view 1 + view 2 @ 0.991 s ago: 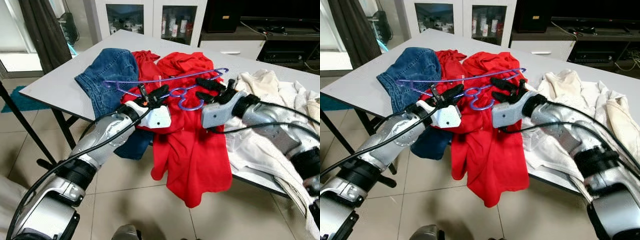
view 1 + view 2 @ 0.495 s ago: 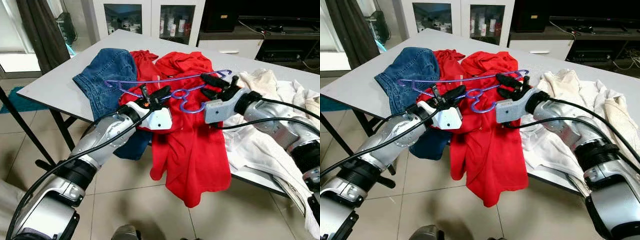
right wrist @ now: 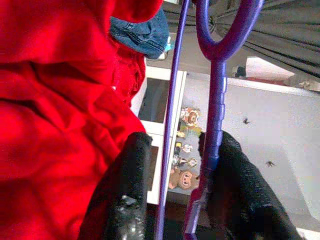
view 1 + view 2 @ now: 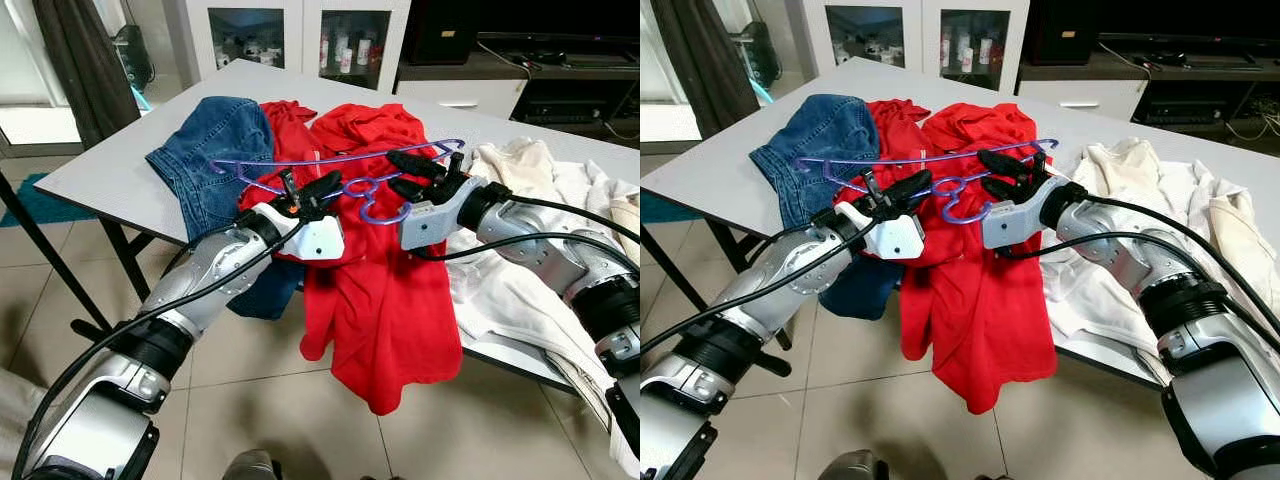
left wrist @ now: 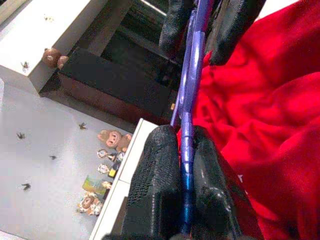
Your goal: Hang hanger
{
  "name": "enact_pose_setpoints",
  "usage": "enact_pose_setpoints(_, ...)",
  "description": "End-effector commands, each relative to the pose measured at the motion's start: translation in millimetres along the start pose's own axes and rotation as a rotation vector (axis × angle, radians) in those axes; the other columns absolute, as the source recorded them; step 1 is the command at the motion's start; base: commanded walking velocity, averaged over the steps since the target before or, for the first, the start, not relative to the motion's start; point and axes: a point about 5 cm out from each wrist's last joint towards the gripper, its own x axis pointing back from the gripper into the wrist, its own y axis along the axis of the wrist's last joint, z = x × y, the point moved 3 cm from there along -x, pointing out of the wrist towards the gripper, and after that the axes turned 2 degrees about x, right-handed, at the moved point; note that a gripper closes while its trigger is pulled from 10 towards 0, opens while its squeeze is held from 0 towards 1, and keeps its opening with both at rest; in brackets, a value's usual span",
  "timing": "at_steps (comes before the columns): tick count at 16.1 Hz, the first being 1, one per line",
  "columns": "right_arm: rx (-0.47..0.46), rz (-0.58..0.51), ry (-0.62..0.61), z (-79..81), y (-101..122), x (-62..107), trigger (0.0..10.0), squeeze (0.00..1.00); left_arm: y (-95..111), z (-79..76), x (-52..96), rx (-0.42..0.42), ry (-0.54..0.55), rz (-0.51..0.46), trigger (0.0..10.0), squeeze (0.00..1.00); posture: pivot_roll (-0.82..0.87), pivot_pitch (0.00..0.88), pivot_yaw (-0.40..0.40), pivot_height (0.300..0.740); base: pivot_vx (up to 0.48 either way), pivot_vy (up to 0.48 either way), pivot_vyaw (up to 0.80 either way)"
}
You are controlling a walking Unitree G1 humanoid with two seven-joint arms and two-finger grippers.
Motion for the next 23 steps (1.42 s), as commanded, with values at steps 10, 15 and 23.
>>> enact_pose_setpoints(10,0.006,-0.004,-0.001,-5.4,-4.3,1.9,0.0,0.00,2.8,7.5,-3.1,-0.006,0.041,-0.013,10.0,0.00,0.23,0.000,-0.012,0.740,0.000,0.000,0.00)
enact_pose_setpoints(15,0.007,-0.004,-0.004,-6.0,-4.8,2.2,0.0,0.00,2.0,9.8,-3.8,0.003,0.058,-0.006,10.0,0.00,0.23,0.000,-0.013,0.740,0.000,0.000,0.00)
enact_pose_setpoints(23,0.008,0.004,-0.010,-6.6,-6.2,2.7,0.0,0.00,5.2,30.1,-4.1,0.034,0.193,-0.027,10.0,0.00,0.23,0.000,-0.012,0.740,0.000,0.000,0.00)
